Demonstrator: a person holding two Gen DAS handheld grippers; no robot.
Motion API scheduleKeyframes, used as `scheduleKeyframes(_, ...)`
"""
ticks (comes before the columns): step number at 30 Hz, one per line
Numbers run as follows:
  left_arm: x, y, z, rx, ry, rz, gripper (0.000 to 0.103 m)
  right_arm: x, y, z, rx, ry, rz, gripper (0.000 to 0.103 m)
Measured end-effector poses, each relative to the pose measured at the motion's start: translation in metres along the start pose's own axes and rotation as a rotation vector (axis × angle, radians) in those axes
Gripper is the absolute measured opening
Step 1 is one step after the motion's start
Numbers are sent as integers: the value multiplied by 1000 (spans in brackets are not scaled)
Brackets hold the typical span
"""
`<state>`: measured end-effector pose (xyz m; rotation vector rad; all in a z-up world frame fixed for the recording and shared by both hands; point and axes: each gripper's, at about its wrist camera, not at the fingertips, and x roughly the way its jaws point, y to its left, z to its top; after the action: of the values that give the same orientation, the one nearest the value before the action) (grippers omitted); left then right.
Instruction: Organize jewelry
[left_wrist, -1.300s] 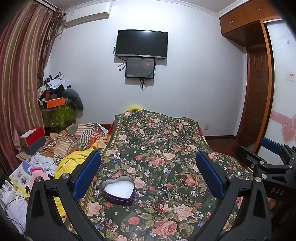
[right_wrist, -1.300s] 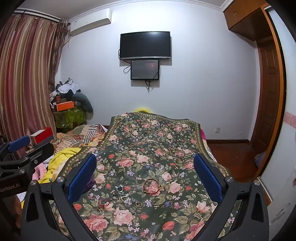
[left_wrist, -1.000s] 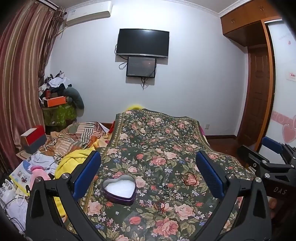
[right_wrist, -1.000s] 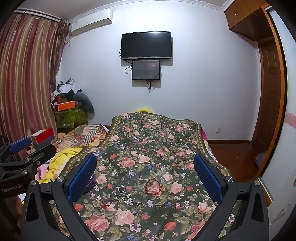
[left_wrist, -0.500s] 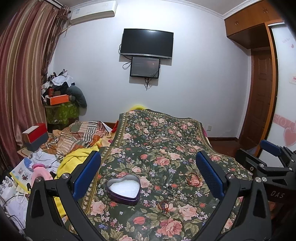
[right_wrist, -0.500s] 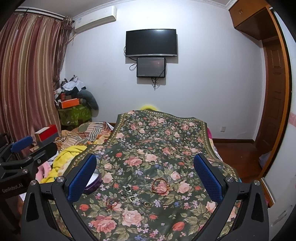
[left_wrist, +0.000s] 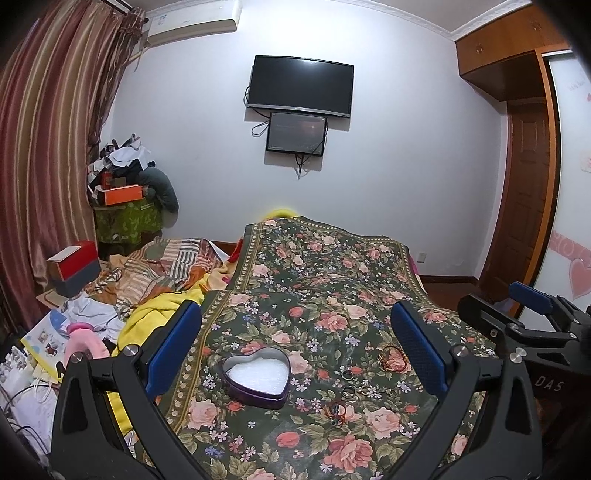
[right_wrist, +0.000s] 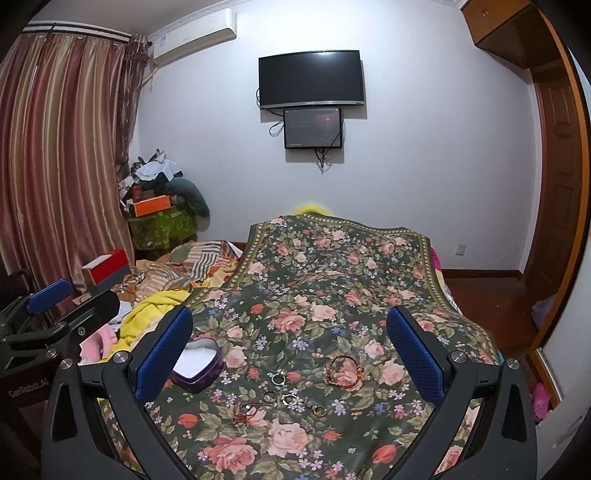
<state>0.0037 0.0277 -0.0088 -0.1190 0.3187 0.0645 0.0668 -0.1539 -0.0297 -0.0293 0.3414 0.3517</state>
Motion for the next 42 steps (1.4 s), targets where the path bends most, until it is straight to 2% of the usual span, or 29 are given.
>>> scheduleKeyframes(42,5,11,2,-16,2,19,103,5,2,2,-2,8,1,103)
